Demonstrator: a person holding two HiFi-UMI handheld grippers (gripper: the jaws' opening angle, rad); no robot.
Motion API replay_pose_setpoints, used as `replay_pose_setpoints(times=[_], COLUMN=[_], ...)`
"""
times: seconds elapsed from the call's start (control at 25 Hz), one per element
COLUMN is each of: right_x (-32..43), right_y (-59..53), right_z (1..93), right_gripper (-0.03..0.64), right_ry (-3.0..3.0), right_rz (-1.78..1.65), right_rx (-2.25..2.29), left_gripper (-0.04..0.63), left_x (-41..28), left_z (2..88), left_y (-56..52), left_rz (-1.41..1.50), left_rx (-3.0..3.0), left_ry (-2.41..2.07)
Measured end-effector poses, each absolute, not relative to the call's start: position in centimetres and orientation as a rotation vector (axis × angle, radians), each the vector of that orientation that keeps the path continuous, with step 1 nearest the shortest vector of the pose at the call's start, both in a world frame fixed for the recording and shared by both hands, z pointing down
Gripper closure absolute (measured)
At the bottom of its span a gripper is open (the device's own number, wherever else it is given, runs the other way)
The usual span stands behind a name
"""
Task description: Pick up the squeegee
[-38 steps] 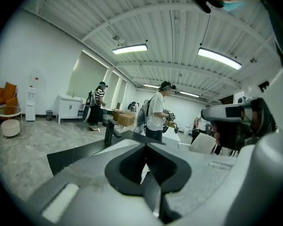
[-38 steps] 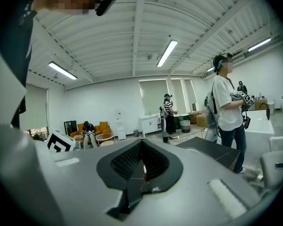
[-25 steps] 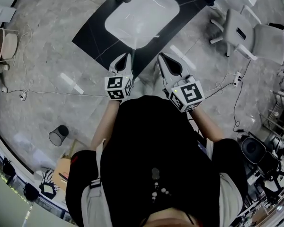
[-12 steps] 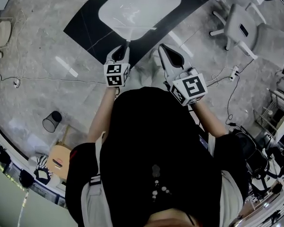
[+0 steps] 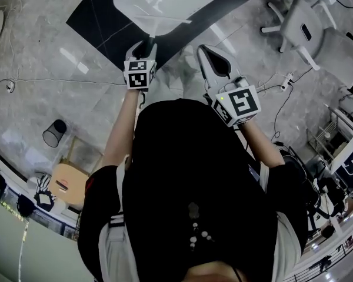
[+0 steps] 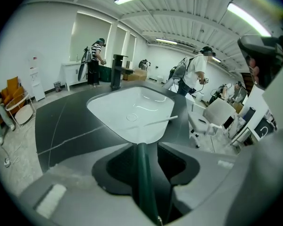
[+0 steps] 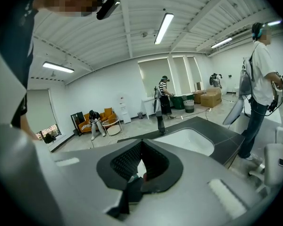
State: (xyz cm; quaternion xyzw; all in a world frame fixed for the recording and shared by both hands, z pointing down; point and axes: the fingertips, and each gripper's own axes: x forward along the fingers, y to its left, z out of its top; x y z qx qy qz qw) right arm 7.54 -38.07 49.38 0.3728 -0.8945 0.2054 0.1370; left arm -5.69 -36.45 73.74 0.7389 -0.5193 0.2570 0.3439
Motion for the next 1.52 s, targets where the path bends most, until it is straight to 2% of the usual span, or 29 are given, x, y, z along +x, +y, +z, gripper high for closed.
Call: replay_pose_setpoints(times=[0.76,0.88,1.04,1.52], right_x=[7.4,7.2,7.2,6.8], right_y=[-41.0,-41.2,-41.1,-39.9], right_z=[51.4,51.5,51.5,51.2], right_gripper=[0.615,0.615,0.615,0.615], right_ry=[-2.594,-2.592,-2.591,-2.575], right_rz=[0.633,0.644,0.651,0.636], right_rx=[0.932,0.929,0.937,0.995], left_gripper=[0.429,0.436,0.486,0.489], left_x=[-5.3,-5.5,-5.9,-5.5], left_z=[77.2,77.3,77.3,76.7], left_y=[-36.2,-36.3,-36.3,-36.3], left_rz=[0.680,0.694,0.720,0.739], left_rx=[1.770,1.770,1.768,1.812], left_ry=[-1.335,-1.344,-1.362,-1.353])
